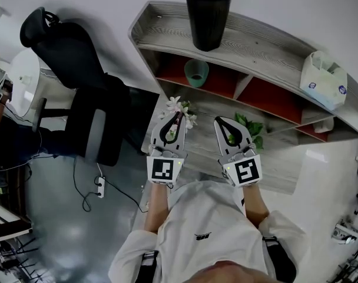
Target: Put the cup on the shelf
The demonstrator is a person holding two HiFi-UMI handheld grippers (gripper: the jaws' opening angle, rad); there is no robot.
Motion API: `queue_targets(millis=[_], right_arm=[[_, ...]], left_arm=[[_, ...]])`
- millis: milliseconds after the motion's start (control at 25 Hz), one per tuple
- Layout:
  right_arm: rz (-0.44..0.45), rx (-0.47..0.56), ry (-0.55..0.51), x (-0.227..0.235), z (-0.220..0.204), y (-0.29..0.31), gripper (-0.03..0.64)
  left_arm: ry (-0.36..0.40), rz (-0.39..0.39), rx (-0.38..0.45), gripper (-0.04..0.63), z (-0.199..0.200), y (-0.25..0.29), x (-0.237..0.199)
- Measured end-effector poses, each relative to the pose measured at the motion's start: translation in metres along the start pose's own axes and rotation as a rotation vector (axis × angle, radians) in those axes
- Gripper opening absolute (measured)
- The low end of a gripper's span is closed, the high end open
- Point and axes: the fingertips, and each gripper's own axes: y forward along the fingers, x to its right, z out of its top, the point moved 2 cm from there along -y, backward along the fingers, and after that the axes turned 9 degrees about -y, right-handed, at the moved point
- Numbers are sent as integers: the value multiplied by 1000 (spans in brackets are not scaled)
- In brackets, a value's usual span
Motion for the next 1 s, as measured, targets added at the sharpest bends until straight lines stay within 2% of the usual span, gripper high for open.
queue_targets(millis=[480,1000], right_arm=[[42,-5,-4,-16,0,-8,31],[45,-7,-2,-15,-5,-7,31]], left_arm=[[-17,-30,-6,41,-7,-26,19],[-22,-39,-18,41,-5,-26,21]])
